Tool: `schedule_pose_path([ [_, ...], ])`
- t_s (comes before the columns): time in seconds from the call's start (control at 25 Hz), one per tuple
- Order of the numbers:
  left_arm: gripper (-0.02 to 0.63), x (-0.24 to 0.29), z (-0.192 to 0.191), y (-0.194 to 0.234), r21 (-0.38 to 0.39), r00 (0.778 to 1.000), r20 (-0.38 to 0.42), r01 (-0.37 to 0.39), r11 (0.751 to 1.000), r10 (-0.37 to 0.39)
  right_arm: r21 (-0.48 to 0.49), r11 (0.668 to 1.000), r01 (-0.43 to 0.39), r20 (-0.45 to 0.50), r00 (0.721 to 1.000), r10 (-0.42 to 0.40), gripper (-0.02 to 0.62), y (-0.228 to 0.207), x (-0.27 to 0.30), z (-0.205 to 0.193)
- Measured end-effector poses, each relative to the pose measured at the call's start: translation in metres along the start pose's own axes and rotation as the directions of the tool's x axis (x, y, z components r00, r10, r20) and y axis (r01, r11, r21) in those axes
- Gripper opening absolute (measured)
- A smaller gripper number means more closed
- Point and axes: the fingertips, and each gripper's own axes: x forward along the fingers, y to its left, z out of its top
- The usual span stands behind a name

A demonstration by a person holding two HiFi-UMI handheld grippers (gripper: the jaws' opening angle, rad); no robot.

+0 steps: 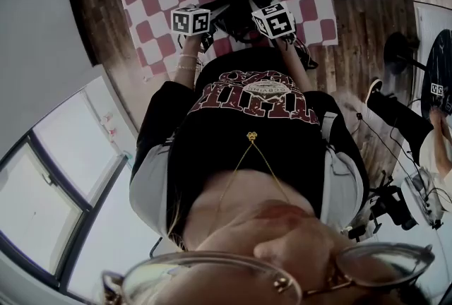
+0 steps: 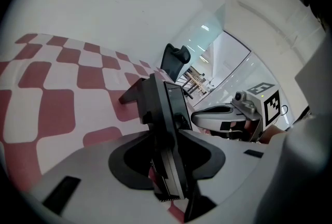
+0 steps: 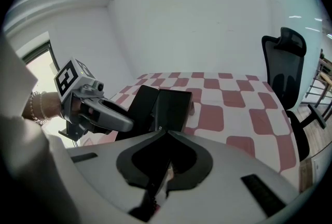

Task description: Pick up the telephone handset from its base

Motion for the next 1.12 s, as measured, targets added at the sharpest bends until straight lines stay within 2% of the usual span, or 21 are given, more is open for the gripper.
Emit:
schedule_pose_path([
  [0.16, 0.141, 0.003, -0.001, -0.001, -0.017, 0.999, -0.014, 0.041, 0.999, -0.041, 0.013, 1.0, 0.007, -0.004, 1.0, -0.007, 0.02, -0.002, 0.001, -0.002],
  [0.36, 0.13, 0.007, -0.005, 0.001, -0.012, 0.998, -0.034, 0.045, 0.999, -0.045, 0.02, 1.0, 0.012, -0.01, 1.0, -0.012, 0.02, -0.003, 0.002, -0.003],
  [0.6, 0.117, 0.005, -0.004, 0.0, -0.012, 0.999, -0.047, -0.017, 1.0, 0.017, 0.003, 1.0, 0.001, -0.017, 1.0, -0.001, 0.02, -0.001, 0.003, -0.003],
  [0.72, 0.107, 0.001, 0.005, -0.009, -0.006, 0.999, -0.021, -0.026, 1.0, 0.026, -0.009, 1.0, -0.009, -0.022, 1.0, 0.009, 0.02, 0.002, 0.004, -0.003],
  [1.12, 0.087, -0.003, 0.002, -0.008, -0.077, 0.999, 0.029, -0.036, 0.996, 0.038, -0.034, 0.999, -0.032, -0.012, 0.999, 0.032, 0.02, 0.005, -0.001, -0.001],
])
